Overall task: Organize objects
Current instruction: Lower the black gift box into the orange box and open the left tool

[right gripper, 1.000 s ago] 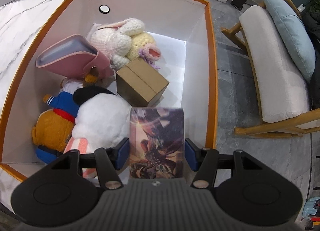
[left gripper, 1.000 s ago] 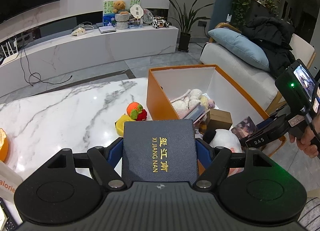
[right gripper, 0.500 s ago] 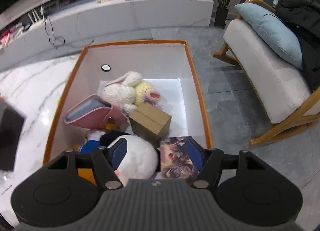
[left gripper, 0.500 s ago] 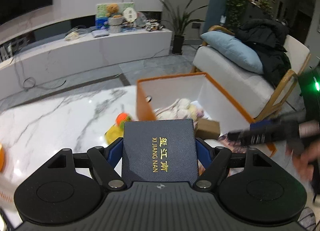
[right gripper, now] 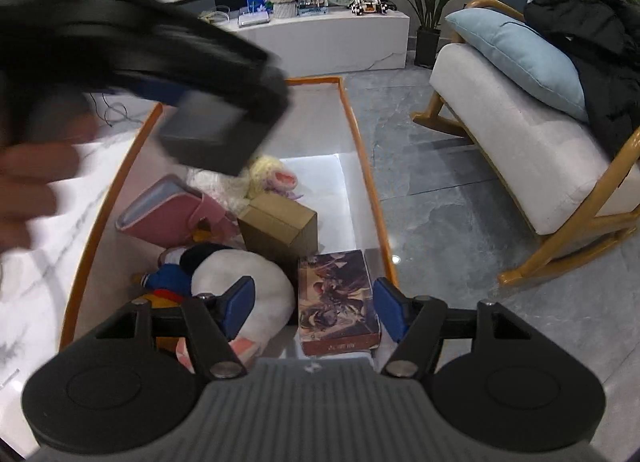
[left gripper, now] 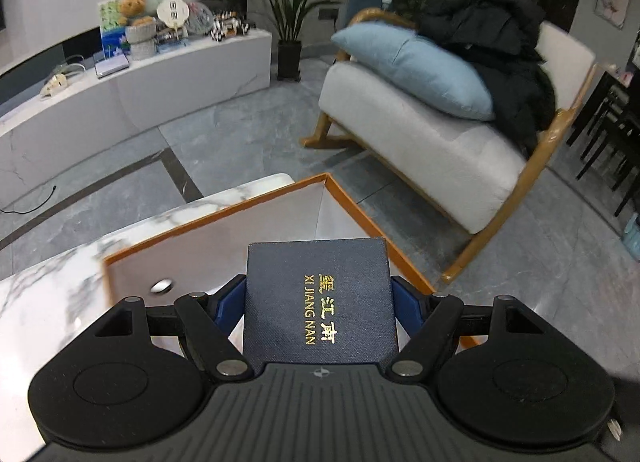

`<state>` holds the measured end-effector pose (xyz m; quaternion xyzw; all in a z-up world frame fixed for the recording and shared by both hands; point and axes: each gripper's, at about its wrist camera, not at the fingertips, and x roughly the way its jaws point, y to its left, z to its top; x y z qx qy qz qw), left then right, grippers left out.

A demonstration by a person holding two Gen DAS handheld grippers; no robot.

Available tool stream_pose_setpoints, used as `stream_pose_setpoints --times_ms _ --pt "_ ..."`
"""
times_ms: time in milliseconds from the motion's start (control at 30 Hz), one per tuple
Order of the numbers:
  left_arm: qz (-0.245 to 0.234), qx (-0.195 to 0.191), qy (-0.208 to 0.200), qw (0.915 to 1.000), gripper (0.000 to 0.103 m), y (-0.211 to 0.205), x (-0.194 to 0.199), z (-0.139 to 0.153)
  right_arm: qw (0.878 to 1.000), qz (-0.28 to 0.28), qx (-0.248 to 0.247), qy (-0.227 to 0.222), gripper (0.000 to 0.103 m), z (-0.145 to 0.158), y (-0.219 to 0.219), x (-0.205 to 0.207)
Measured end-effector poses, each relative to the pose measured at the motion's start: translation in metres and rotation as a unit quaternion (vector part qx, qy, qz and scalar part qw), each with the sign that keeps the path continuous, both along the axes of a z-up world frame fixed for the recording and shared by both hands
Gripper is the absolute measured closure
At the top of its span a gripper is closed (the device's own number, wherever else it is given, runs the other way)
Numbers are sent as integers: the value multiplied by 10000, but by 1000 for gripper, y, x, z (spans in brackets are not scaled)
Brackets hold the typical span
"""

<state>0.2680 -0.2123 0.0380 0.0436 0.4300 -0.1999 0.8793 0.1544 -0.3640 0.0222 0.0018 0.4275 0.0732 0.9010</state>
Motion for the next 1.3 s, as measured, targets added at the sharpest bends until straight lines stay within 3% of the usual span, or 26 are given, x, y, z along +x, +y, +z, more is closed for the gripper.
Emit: stream_pose_setpoints --times_ms 200,400,800,1067,1300 --pt "153 275 219 9993 16 -25 37 -33 9995 99 227 -207 36 2 -5 -1" --pt "263 302 262 9989 16 -25 56 -45 9988 266 272 -303 36 4 -2 -4" --pt "254 -155 623 9976 13 -10 72 -60 9987 199 441 -186 36 -9 -3 -6" --pt "317 192 492 9981 7 -13 66 -55 9987 188 442 -187 36 -10 -2 -8" --pt "365 22 375 9986 5 -9 62 -36 9985 205 460 -201 36 -8 -1 -13"
